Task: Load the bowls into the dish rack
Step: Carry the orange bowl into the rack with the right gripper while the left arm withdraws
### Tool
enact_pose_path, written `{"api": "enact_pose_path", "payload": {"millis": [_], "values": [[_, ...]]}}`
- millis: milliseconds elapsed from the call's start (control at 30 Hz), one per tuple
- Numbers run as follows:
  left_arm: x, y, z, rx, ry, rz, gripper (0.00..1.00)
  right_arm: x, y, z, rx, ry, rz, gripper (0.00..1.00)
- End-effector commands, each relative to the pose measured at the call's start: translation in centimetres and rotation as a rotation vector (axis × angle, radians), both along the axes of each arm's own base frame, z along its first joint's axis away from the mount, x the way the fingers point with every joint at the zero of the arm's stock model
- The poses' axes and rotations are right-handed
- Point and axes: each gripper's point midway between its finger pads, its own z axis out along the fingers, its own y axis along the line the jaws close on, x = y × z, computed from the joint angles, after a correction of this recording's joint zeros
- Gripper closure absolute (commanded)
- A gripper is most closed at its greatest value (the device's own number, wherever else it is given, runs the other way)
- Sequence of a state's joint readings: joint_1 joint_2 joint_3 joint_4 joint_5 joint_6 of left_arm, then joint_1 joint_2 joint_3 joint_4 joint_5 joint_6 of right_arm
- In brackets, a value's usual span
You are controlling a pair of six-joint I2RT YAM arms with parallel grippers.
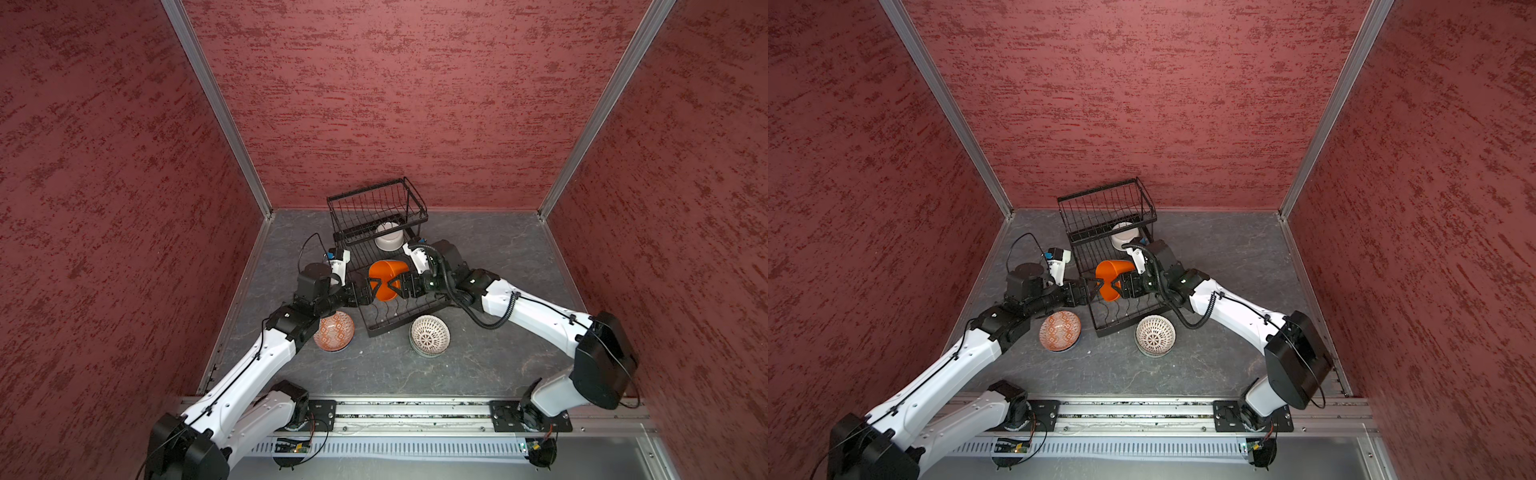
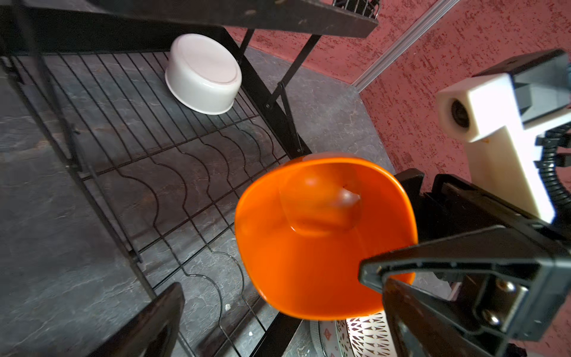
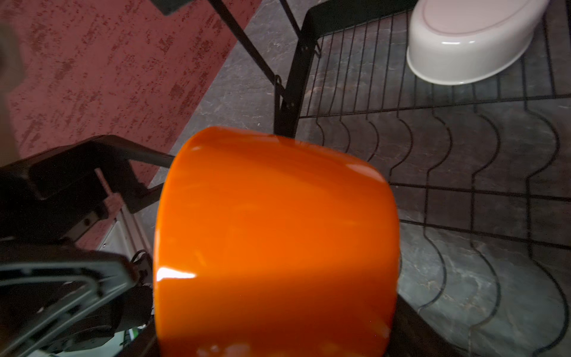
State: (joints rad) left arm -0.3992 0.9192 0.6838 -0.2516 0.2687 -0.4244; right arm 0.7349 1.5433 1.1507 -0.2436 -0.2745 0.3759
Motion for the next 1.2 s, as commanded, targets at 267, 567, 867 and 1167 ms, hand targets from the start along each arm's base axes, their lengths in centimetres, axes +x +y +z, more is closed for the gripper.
{"api": "enact_pose_path", "payload": {"millis": [267,567,867,1167], "values": [[-2.1,7.3,-2.0,0.083,0.179,0.333,0.0,2.9,0.7,0.8,-0.208,-0.23,-0.073,0.36],[-3.1,8.8,-3.0,0.044,0.29,0.398,0.0,4.1,2.7,-0.7,-0.442,-0.475,-0.101,0.35],[-3.0,9.6,-2.8,0.023,0.289,0.417,0.0,5.8,4.7,-0.1,-0.531,-0.706,-0.084,0.35],[-2.9,10.1,-3.3,0.015,0.295,0.43,0.0,6.6,5.9,-0.8,-0.647,-0.887,-0.03,0.35]]}}
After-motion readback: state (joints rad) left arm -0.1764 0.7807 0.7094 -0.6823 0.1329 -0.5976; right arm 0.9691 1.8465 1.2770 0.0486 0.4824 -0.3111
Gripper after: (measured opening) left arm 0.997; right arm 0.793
